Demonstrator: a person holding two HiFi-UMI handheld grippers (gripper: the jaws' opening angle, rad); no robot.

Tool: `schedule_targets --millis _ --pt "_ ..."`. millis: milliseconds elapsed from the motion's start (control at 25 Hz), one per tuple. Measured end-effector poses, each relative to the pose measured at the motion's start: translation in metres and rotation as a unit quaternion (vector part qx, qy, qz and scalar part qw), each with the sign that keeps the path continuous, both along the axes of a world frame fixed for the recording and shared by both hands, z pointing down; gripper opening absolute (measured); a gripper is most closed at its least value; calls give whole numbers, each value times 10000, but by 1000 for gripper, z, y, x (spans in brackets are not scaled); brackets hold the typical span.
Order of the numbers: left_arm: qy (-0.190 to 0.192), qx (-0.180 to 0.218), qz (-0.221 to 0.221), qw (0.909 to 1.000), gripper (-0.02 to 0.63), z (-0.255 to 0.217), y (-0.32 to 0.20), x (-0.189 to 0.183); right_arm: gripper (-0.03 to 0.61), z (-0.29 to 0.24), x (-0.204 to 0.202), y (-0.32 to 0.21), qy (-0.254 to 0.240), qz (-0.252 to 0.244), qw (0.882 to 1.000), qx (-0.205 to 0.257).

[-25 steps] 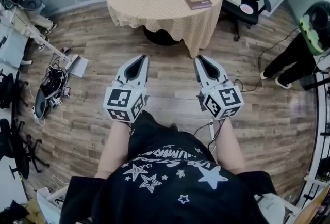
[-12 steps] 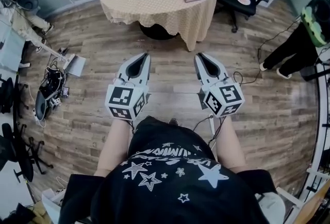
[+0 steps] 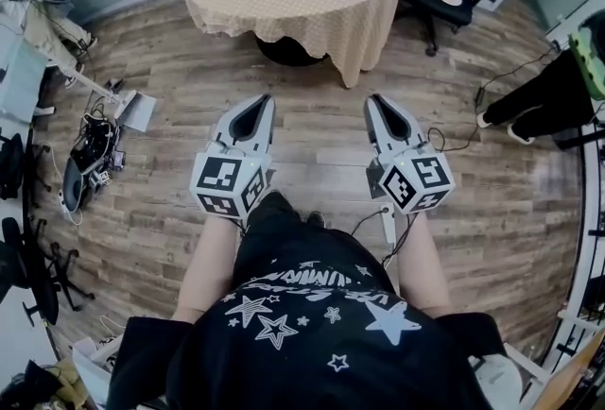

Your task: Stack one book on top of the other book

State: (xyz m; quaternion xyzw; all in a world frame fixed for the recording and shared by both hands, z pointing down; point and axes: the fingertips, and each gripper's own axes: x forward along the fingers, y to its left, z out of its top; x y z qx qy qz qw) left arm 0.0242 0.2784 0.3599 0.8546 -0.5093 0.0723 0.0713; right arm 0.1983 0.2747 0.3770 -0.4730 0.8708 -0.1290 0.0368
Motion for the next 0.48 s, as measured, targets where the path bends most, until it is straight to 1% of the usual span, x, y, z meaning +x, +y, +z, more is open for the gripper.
schedule_targets --millis 160,280,480 --pt "-74 -26 -20 10000 12 5 -2 -5 44 6 -3 -5 -57 9 9999 -90" --pt "-61 -100 -15 9999 12 14 -6 -7 44 13 -3 -8 -10 51 9998 -166" --pt "-4 -101 43 9999 12 19 -29 -12 44 12 2 -24 76 191 9997 -164"
